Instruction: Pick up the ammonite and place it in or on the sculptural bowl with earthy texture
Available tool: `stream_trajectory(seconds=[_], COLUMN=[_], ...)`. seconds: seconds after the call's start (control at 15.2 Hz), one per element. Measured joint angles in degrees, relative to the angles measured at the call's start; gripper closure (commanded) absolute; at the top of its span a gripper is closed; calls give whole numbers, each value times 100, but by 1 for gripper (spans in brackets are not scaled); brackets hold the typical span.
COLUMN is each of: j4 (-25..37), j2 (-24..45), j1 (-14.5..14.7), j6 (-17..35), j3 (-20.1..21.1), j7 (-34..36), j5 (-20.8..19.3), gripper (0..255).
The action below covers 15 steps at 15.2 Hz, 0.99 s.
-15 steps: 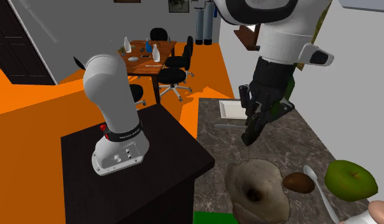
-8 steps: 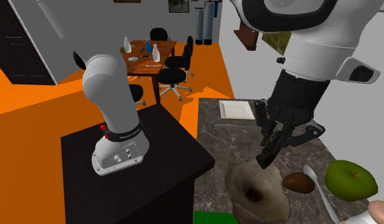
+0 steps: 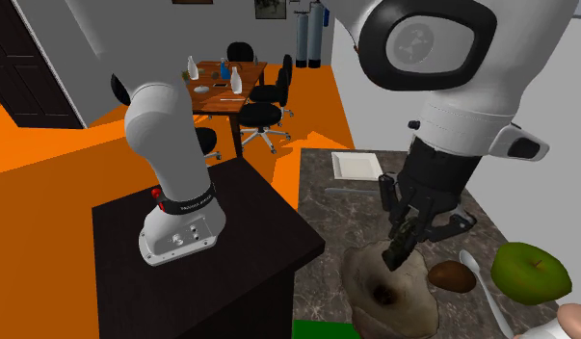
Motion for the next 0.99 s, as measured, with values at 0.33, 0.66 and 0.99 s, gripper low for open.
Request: stream_trajectory(seconds=[0.33, 0.66, 0.99], j4=[-175, -262, -268], j2=[317, 524, 535], j1=[4, 6, 5], j6=[443, 702, 720], j3=[-68, -88, -90], j7=[-118, -197, -204], j5=[178, 315, 323], gripper=[255, 255, 0])
